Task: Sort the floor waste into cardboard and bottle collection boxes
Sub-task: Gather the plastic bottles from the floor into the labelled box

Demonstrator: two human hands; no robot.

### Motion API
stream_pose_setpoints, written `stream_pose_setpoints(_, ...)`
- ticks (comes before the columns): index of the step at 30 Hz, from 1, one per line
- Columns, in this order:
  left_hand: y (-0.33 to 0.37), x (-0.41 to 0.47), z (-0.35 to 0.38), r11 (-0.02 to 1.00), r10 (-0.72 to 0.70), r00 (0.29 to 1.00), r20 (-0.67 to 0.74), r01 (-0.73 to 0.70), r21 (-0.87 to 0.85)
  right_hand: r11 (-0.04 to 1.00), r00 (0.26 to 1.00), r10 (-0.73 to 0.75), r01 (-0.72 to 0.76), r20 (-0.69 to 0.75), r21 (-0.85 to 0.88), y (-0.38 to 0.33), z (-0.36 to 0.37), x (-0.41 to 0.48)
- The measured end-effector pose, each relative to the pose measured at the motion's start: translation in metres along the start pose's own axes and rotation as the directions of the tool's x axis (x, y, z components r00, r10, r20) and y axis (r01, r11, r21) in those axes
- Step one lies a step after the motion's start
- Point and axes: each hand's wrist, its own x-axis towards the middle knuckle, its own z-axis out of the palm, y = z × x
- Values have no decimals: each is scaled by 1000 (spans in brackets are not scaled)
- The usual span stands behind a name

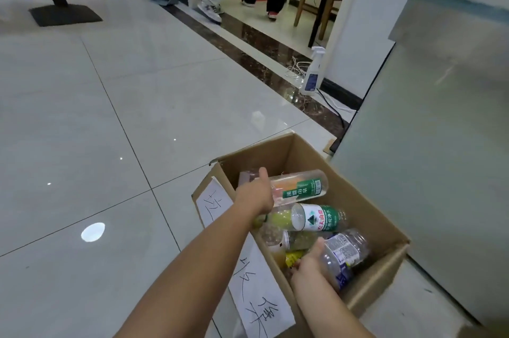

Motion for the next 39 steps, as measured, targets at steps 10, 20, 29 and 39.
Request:
stream_pose_setpoints(10,-22,3,-5,954,143,984,108,-108,-281,867,968,193,-91,161,-490,-56,40,-120)
stream_pose_setpoints(20,-121,-25,-65,1000,-3,999,-37,4,19,-447,553,-213,679,806,-583,-62,133,-217)
stream_pose_setpoints(29,-354,-186,-57,845,-535,831,152,525,102,-538,147,330,841,932,58,140,197,-309)
stream_pose_setpoints(39,-436,-492,77,336,-881,321,346,942,-20,-339,-45,787,802,616,492,324,134,-383)
